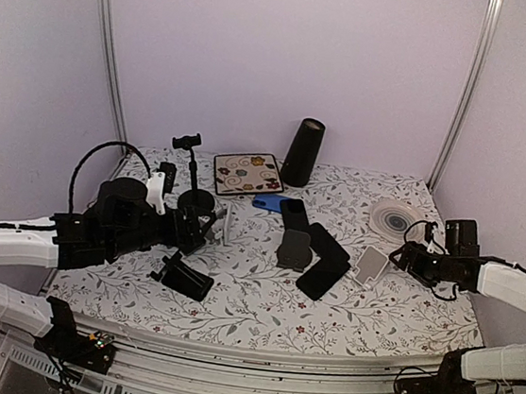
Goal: Place the phone on the phone stand
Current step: Move the phone stand to the center of the board.
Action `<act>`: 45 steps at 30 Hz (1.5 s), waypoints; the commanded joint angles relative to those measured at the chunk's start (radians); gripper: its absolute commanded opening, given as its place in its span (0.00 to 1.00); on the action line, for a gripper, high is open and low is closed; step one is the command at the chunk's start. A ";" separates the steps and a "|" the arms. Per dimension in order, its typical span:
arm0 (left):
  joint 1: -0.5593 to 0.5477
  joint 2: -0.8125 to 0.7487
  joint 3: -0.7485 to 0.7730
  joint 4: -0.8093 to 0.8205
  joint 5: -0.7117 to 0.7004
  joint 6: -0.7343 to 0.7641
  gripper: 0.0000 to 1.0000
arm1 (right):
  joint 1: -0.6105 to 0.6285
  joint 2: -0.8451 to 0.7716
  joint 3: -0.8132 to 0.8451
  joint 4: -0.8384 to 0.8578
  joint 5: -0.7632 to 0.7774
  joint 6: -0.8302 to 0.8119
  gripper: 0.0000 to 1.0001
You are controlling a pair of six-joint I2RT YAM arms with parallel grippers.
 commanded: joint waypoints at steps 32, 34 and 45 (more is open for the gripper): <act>-0.014 0.059 0.074 -0.013 0.051 0.023 0.97 | 0.458 0.340 0.297 0.102 0.101 0.108 0.83; -0.014 0.062 0.077 -0.014 0.047 0.027 0.97 | 0.458 0.330 0.283 0.094 0.118 0.108 0.83; -0.013 0.073 0.068 0.002 0.058 0.014 0.97 | 0.388 0.150 0.123 0.016 0.187 0.089 0.87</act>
